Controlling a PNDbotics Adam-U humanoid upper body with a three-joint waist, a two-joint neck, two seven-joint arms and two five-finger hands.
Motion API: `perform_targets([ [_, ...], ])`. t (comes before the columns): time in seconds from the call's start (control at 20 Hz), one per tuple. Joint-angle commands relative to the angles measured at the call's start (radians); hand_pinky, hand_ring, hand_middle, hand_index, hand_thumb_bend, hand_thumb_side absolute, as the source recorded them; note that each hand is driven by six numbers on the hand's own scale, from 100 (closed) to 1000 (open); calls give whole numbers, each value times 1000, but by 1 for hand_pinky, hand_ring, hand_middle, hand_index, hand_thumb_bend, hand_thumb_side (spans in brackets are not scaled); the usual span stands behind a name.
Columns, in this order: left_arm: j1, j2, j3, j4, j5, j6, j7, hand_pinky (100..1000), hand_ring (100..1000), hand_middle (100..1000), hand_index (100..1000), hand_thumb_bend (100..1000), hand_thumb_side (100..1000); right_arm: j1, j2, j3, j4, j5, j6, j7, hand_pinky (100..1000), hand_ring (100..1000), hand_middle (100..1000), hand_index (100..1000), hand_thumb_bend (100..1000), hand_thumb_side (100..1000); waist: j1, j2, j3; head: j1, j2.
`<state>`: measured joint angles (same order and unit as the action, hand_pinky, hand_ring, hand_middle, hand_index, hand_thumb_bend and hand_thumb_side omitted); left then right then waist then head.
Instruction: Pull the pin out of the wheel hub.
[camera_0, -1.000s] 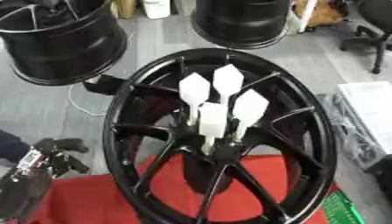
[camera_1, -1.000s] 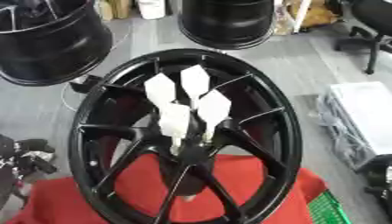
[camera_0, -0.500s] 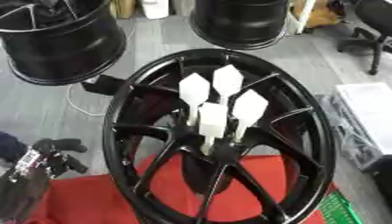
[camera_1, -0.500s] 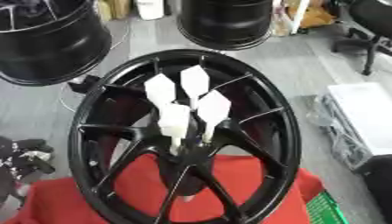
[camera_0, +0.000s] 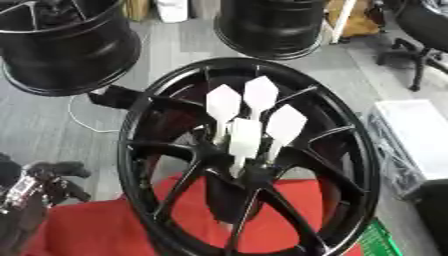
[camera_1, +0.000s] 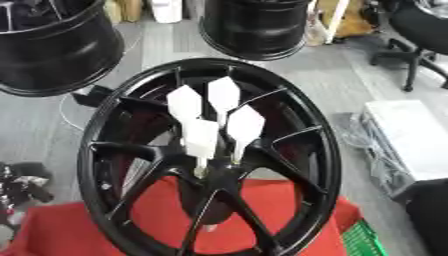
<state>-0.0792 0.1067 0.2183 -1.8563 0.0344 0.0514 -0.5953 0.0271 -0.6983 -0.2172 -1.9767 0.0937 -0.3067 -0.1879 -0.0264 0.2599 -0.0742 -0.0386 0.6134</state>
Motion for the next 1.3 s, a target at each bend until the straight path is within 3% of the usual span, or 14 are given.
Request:
perform_targets([
  [0.05,-2,22,-3,-17,-1,-4,0,652,511,663,784,116,957,-42,-104,46,-23,45,-45,33,512,610,1000,947,100,436,-4,-23,-1,-10,-10],
  [0.35,1,22,-2,-16,-4,-2,0,652,511,663,784,117,958,-123,-237,137,-23,58,-127,90,522,611,1000,945,100,345,-6,-25,-3,-22,-21],
  [0.65,2,18,-1,-15,-3,-1,1,652,511,663,784,118,959,-141,-372,131,-23,-14,-204,109,525,610,1000,943,100,311,-1,-27,-4,-28,-27],
  [0.85,2,15,-3,-14,-1,0,-1,652,510,662,784,118,960,-160,-465,133,-23,-68,-214,106,530,610,1000,941,100,259,1,-29,1,-38,-28],
  [1.3,3,16,-8,-12,-1,1,-7,652,509,661,784,119,960,-271,-505,196,-23,-141,-198,231,534,611,1000,941,100,224,-2,-31,7,-52,-26],
])
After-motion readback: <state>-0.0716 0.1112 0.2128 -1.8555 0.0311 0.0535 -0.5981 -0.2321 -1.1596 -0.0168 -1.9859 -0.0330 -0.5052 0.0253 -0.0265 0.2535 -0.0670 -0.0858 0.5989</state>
